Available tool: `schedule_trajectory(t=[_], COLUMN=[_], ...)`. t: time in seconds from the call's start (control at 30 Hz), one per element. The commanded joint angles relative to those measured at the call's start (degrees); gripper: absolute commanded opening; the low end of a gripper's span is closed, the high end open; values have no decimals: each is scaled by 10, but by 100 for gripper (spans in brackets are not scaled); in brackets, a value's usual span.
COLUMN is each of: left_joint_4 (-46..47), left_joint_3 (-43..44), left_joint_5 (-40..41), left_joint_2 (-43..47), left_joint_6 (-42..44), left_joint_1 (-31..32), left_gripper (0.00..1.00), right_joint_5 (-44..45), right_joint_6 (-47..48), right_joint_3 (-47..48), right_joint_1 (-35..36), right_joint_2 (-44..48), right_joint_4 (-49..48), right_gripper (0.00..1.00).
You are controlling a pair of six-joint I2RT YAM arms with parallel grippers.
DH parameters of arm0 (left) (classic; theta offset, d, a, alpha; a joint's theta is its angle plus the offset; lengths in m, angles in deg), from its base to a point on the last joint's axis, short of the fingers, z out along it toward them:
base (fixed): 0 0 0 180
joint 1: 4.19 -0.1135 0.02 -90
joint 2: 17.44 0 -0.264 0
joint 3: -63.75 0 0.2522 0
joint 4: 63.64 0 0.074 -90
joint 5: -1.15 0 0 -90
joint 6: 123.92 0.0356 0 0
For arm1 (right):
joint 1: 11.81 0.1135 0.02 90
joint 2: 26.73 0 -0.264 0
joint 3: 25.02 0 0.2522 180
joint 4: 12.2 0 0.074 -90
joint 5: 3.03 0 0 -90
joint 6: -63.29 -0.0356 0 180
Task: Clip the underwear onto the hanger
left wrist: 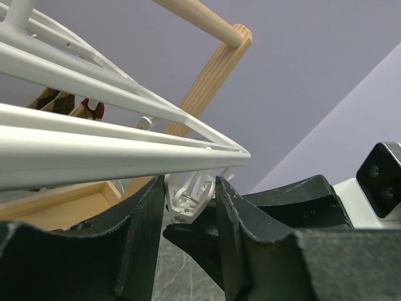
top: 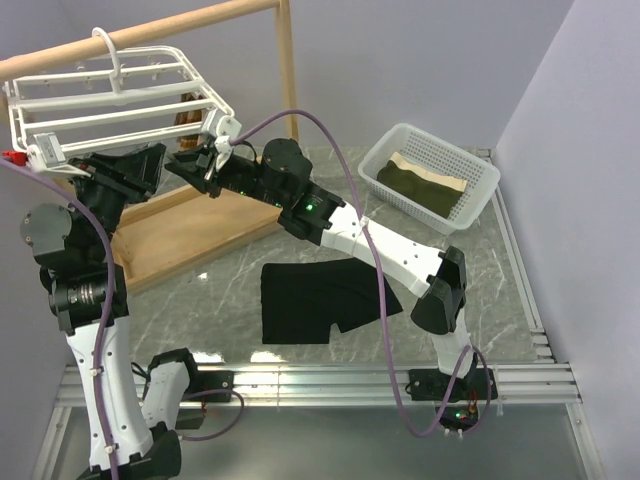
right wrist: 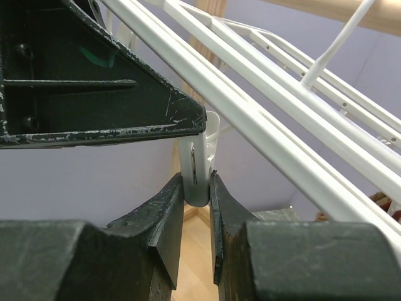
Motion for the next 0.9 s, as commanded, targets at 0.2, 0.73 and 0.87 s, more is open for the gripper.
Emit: schedule_trajectory(t=[0.2, 0.73, 0.87], left_joint_4=[26, 56, 61], left_joint_3=[-10, -41, -44], left_joint_5=[-8, -17, -15], left_joint_2=[-3, 2, 2], left_joint_6=[-26, -67, -69], left_joint_1=[0, -1, -1], left_gripper=[43, 44, 20], right_joint_5=[0, 0, -3], right_joint_6=[-2, -10, -12], right_joint_3=[1, -3, -2], right_joint_1=[0, 0, -1], right_joint_2=[14, 13, 13], right_joint_4=[-11, -14, -13], right_gripper=[0, 0, 0])
